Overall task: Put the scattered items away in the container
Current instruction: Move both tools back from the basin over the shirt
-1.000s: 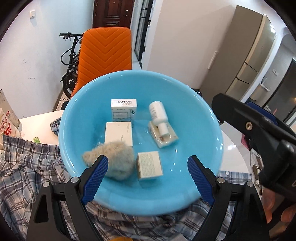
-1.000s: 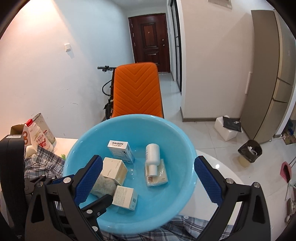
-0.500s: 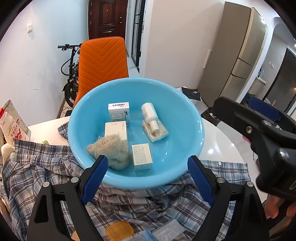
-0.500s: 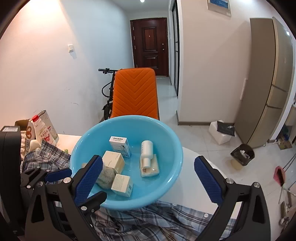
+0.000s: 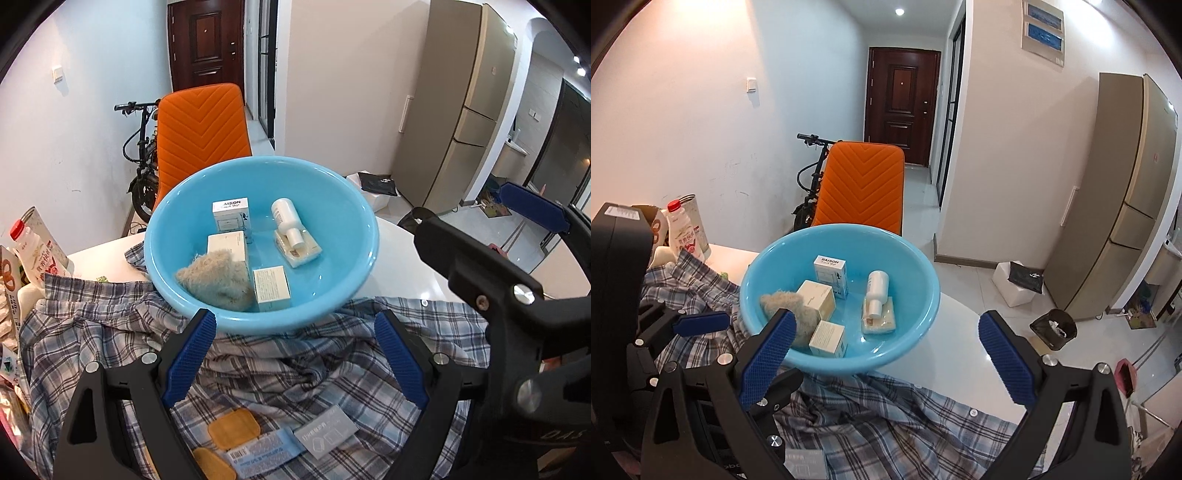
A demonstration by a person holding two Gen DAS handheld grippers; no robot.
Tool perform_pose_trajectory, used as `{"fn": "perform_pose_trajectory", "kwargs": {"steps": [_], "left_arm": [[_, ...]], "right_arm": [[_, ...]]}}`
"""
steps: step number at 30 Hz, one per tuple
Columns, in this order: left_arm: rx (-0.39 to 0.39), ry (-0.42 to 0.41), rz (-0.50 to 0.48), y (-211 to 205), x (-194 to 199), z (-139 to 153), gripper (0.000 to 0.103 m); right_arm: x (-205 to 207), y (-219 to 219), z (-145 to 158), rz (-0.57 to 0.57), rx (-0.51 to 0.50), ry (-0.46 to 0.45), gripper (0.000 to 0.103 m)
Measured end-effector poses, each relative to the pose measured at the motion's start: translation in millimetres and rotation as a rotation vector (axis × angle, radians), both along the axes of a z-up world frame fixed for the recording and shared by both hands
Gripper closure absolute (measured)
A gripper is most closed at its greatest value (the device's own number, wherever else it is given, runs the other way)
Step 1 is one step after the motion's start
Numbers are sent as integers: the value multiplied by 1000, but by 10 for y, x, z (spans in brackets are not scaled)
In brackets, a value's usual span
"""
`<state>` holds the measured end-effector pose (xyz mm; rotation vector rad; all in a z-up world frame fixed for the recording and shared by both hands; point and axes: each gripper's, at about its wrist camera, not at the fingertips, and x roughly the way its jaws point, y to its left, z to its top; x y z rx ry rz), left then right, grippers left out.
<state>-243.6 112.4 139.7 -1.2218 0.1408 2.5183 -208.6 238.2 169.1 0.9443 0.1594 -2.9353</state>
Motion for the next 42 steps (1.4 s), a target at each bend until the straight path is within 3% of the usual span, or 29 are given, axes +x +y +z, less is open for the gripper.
{"fn": "perform_pose_trajectory", "kwargs": {"steps": [8, 18, 23, 26, 30, 37, 42], "left_arm": [[-5, 6, -15, -23, 333, -33, 13], [2, -40, -53, -78, 819, -370, 13], [42, -93, -43, -262, 1163, -713, 13], [15, -114, -53, -292, 1302, -853, 13], [-67, -72, -38, -338, 1504, -960, 13], [-37, -83, 28, -564, 1734, -1123, 13], [-86, -29, 102, -667, 1919, -1199, 13]], "right_arm": [[378, -12, 74, 46, 20, 15, 4], [846, 14, -213, 98, 59, -28, 4], [1021, 34, -440, 103, 2, -56, 4], [1102, 30, -561, 85, -44, -68, 4], [1272, 7, -663, 56, -107, -59, 4], [1553, -72, -904, 33, -137, -70, 4], [1698, -10, -1104, -15, -176, -81, 4]]}}
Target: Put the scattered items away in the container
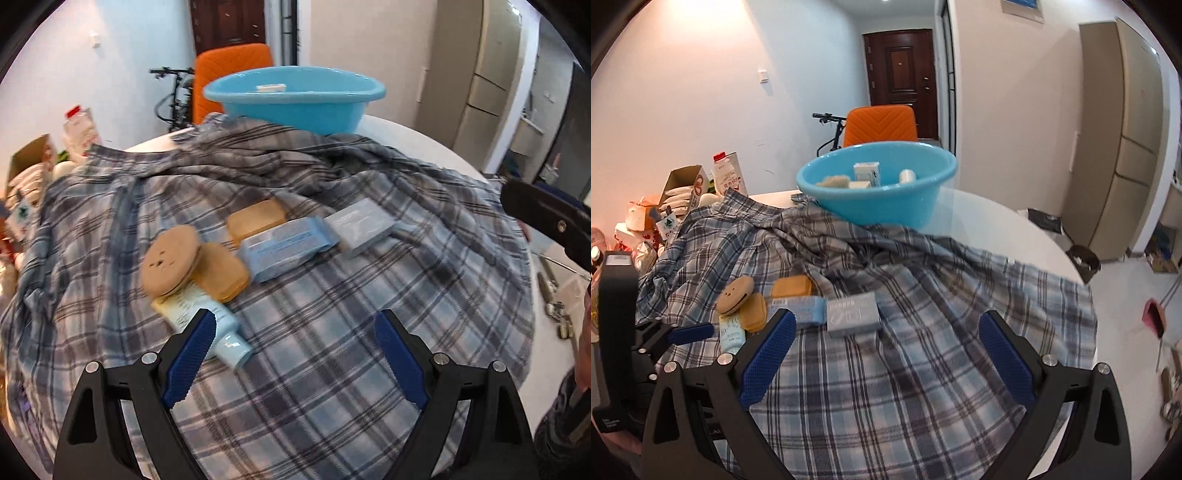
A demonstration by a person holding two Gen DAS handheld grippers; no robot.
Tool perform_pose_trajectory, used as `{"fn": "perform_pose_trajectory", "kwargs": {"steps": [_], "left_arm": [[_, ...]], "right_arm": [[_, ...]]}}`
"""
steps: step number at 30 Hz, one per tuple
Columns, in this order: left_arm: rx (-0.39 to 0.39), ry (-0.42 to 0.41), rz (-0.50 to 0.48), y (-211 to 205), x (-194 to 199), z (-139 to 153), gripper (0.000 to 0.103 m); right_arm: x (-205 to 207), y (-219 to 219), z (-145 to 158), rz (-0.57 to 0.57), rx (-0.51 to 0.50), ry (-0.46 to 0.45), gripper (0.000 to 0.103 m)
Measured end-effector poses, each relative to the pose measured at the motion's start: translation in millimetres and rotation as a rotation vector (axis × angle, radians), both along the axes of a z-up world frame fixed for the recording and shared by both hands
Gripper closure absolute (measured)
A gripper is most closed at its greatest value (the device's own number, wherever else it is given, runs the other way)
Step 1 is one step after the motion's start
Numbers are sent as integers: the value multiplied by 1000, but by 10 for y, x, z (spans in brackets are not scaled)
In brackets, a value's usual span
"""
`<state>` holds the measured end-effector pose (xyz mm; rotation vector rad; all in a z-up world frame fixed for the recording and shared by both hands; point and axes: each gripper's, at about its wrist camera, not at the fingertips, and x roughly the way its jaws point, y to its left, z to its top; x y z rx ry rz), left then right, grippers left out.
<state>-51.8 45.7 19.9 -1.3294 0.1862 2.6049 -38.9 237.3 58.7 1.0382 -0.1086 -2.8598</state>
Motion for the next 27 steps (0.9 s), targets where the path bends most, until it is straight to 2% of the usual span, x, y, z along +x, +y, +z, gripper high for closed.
{"fn": "perform_pose_trajectory", "kwargs": {"steps": [2, 8, 15, 20, 27], "left_arm": [[-7, 12, 24, -32, 50, -31, 13], [71, -31, 54, -127, 197, -219, 13], [60, -47, 68, -137, 323, -384, 13], [91, -52, 75, -165, 388, -411, 13], [136, -66, 65, -143, 457, -447, 13]], "right_arm": [[39, 25, -107, -18, -17, -16, 4], [212, 92, -381, -88, -27, -41, 4], [319, 86, -629, -107, -48, -92, 4], [377, 80, -723, -114, -56, -111, 4], [458, 54, -740, -111, 1, -104, 4]]}}
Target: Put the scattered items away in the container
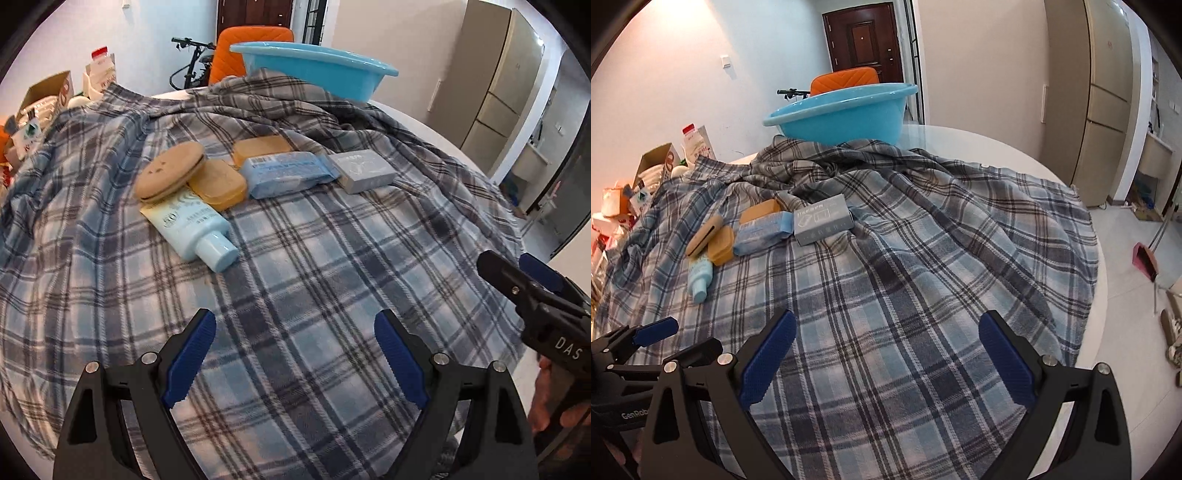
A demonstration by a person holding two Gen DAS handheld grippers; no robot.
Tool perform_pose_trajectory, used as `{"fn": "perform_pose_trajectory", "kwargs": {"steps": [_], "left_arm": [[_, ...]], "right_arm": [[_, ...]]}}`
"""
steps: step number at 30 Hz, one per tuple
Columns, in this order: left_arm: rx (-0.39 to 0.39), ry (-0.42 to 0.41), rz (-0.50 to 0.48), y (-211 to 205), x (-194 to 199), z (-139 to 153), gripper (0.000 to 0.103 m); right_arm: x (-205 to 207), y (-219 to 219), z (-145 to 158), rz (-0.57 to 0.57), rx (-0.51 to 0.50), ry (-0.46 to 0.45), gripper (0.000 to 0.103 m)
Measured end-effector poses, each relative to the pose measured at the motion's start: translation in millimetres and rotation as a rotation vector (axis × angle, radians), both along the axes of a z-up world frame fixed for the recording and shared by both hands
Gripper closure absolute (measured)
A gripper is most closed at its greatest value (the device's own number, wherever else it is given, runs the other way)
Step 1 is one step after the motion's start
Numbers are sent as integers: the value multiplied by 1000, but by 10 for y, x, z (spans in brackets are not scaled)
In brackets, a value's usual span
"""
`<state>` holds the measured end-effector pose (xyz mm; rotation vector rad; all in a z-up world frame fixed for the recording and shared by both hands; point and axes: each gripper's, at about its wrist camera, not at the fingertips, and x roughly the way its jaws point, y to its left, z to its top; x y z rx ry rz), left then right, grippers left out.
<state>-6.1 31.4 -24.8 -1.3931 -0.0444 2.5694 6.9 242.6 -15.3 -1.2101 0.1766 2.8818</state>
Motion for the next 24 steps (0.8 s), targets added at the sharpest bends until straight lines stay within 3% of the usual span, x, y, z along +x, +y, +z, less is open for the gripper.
{"fn": "perform_pose_trajectory", "kwargs": {"steps": [24], "left_arm": [[-53, -7, -10, 158, 3, -94, 13]], "right_arm": [[-26, 115, -122, -11, 19, -48, 4]]}}
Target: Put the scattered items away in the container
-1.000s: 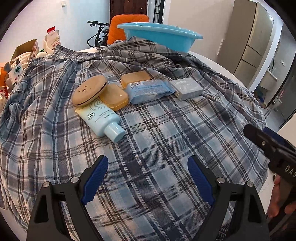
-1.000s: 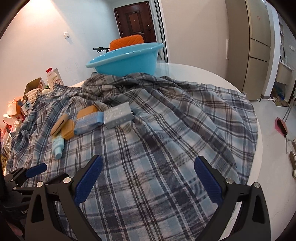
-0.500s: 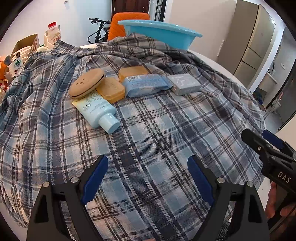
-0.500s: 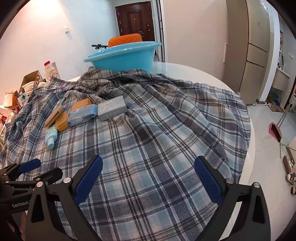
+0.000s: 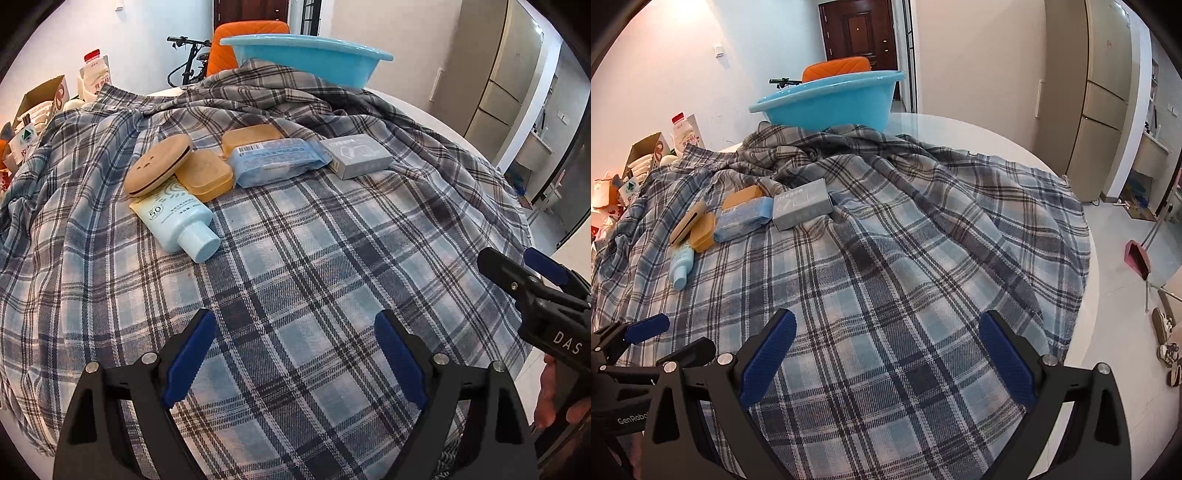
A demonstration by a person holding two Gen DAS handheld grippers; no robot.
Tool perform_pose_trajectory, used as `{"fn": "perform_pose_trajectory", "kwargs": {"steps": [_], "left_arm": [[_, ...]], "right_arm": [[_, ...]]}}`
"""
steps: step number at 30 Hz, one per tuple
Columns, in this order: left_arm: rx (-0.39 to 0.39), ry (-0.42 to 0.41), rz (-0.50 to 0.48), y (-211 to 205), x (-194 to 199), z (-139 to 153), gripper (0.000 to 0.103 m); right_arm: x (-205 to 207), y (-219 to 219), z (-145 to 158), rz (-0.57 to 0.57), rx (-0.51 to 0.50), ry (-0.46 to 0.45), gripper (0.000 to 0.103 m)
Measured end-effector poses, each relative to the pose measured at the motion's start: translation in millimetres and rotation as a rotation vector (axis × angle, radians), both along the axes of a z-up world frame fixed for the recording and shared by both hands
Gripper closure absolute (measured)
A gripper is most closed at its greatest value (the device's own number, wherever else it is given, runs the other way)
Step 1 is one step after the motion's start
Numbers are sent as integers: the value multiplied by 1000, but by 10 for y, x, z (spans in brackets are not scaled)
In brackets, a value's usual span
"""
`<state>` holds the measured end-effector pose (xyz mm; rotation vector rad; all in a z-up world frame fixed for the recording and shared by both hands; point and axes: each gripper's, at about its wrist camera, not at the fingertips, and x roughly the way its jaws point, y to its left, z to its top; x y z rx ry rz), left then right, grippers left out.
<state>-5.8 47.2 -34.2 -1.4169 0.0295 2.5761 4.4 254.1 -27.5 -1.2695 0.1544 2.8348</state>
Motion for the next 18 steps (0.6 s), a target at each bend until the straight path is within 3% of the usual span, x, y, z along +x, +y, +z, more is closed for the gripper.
{"fn": "perform_pose_trajectory", "kwargs": {"steps": [8, 18], "left_arm": [[-37, 34, 19, -25, 24, 60, 13], [-17, 31, 7, -36, 46, 82, 13]], "right_arm": [[-5, -19, -13, 4, -1, -7, 4], [-1, -28, -35, 7, -3, -17, 4]]}}
